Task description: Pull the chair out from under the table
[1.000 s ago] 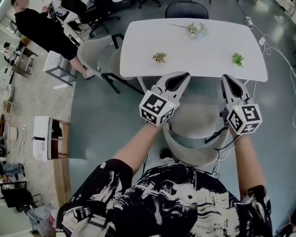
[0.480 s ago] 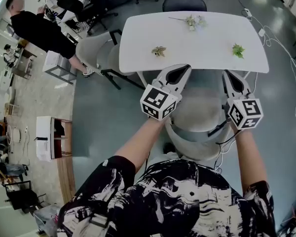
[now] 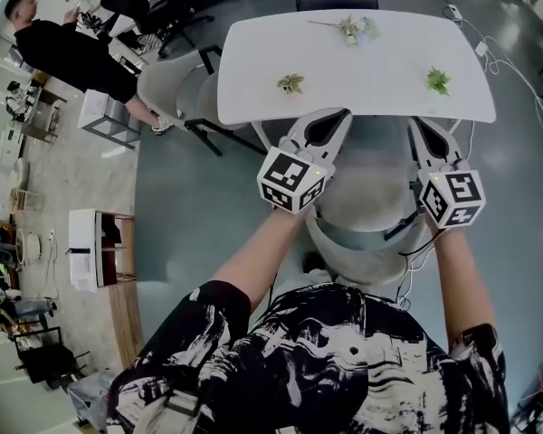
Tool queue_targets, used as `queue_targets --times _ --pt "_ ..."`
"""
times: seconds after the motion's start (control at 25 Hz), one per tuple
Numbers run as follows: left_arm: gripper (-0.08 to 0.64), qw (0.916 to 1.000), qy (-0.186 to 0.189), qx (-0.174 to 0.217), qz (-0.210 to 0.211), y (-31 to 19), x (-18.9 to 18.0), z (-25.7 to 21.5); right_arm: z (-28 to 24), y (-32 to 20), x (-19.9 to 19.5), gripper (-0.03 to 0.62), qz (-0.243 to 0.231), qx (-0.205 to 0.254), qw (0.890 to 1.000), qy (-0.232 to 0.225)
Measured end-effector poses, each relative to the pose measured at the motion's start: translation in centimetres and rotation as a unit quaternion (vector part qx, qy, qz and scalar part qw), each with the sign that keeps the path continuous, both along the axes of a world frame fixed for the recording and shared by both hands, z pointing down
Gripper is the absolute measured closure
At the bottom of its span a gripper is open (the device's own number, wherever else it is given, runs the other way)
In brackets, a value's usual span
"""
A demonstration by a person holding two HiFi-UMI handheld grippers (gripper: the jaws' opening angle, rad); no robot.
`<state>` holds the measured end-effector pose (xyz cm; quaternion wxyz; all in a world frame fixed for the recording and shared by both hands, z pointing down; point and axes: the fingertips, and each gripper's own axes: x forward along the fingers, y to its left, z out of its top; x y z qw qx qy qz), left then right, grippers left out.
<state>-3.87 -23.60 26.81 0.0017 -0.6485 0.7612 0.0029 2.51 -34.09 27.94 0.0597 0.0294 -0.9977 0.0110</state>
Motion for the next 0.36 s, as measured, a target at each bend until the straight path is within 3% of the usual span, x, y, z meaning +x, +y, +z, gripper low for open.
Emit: queue_targets --times 0.36 --pt "0.555 1.0000 -0.002 0.000 -0.003 -0.19 0.12 0.13 -0.05 -0.07 -0.02 0.592 -0.004 0.004 1.000 -0.003"
